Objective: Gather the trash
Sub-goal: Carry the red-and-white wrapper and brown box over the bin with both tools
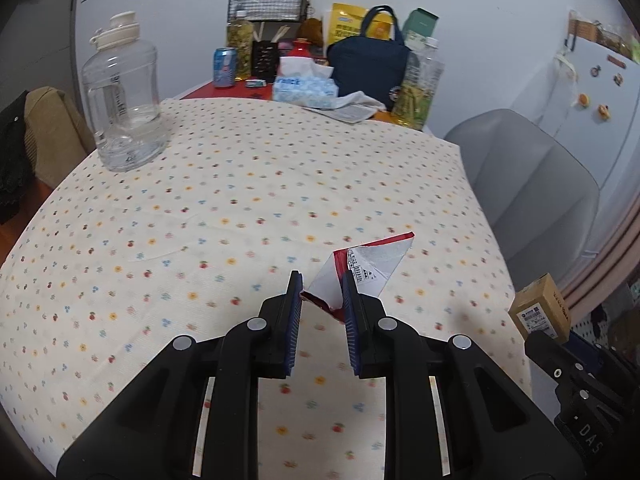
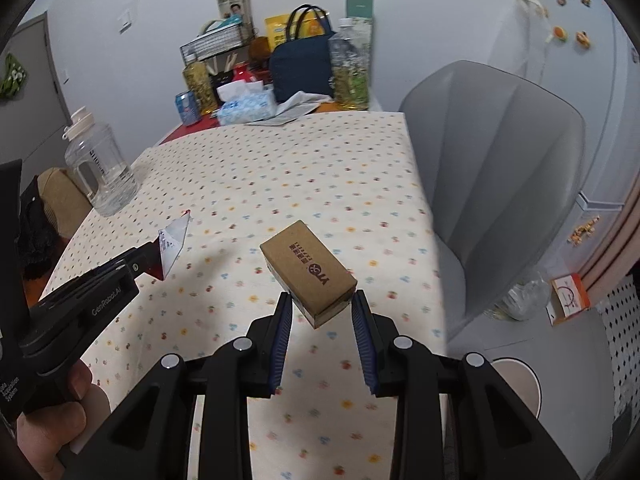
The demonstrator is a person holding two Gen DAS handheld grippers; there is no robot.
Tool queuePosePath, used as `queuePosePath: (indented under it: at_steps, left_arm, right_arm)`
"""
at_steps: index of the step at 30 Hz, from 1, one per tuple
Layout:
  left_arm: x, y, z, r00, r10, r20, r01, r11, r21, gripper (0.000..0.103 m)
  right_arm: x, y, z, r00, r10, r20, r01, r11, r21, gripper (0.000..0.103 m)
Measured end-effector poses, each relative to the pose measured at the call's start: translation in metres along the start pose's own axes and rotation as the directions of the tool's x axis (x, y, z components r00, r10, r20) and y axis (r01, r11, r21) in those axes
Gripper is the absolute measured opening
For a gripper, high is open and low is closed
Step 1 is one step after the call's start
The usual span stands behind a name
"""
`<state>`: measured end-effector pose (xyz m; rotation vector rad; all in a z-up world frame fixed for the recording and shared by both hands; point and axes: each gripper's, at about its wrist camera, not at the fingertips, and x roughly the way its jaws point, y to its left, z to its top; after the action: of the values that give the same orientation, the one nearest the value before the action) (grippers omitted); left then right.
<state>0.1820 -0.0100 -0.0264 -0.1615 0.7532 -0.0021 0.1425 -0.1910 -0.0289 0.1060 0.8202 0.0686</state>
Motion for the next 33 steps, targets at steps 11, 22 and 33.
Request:
queuePosePath:
  at_steps: [11, 22, 33]
  left_arm:
    - [-0.009, -0.064, -0.011, 0.998, -0.068, -0.001, 0.068, 0.993, 0.097, 0.020]
    - [-0.004, -0.141, -0.022, 0.992, -0.123, -0.033, 0.127, 0.970, 0.206, 0.020]
    - [0.008, -0.237, -0.049, 0.975, -0.194, -0.105, 0.218, 0.917, 0.333, 0.020]
  right_arm:
    - [-0.031, -0.063, -0.013, 0.997, -0.063, 0.033, 0.059, 0.994, 0.094, 0.031]
    - [-0.044, -0.136, -0.030, 0.992, -0.123, 0.029, 0.115, 0.972, 0.204, 0.031]
    - [-0.057, -0.220, -0.054, 0.978, -0.207, 0.006, 0.193, 0.923, 0.333, 0.031]
